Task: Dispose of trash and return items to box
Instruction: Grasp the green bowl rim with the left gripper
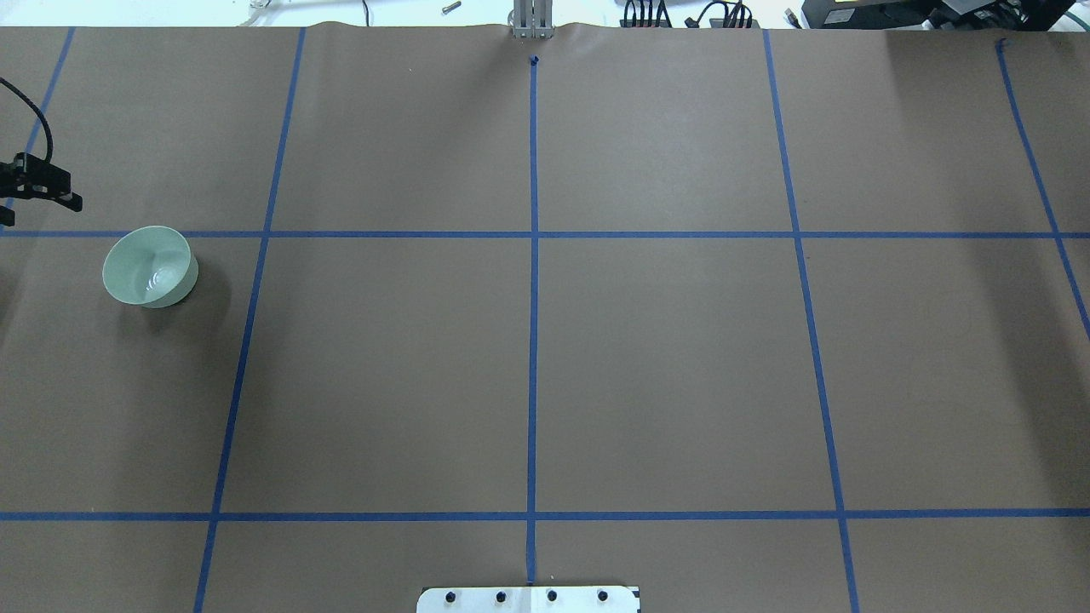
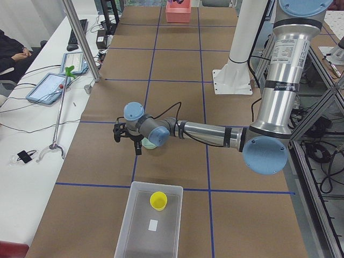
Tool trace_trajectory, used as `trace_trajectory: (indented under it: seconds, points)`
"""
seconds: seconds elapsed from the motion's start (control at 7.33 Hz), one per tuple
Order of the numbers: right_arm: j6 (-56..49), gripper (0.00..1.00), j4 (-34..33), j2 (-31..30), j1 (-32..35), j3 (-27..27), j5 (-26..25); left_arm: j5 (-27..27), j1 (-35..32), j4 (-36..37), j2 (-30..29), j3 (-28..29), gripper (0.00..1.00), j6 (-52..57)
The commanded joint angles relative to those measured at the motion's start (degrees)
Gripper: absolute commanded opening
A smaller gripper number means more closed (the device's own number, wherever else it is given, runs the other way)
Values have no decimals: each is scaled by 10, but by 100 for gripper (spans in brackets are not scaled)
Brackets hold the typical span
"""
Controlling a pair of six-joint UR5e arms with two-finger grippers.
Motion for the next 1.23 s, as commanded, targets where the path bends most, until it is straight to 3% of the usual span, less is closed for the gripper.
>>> trace_trajectory:
  seconds: [0.0,0.27,0.55,0.68,0.95,1.09]
  points:
    - [-19,0,21,-3,17,-48,-22,21,20,-53,-1,34,99,-28]
    - [-21,0,56,-1,17,-93,-32,22,72,-104,0,32,99,-104]
    - [-21,0,84,0,18,-121,-41,22,87,-105,1,21,97,-117]
    - [-21,0,84,-2,18,-121,-42,23,87,-105,1,21,76,-117]
    - [-20,0,84,-4,18,-124,-46,30,92,-104,1,22,59,-116]
    - [-20,0,84,-6,17,-130,-47,32,99,-105,0,19,42,-117]
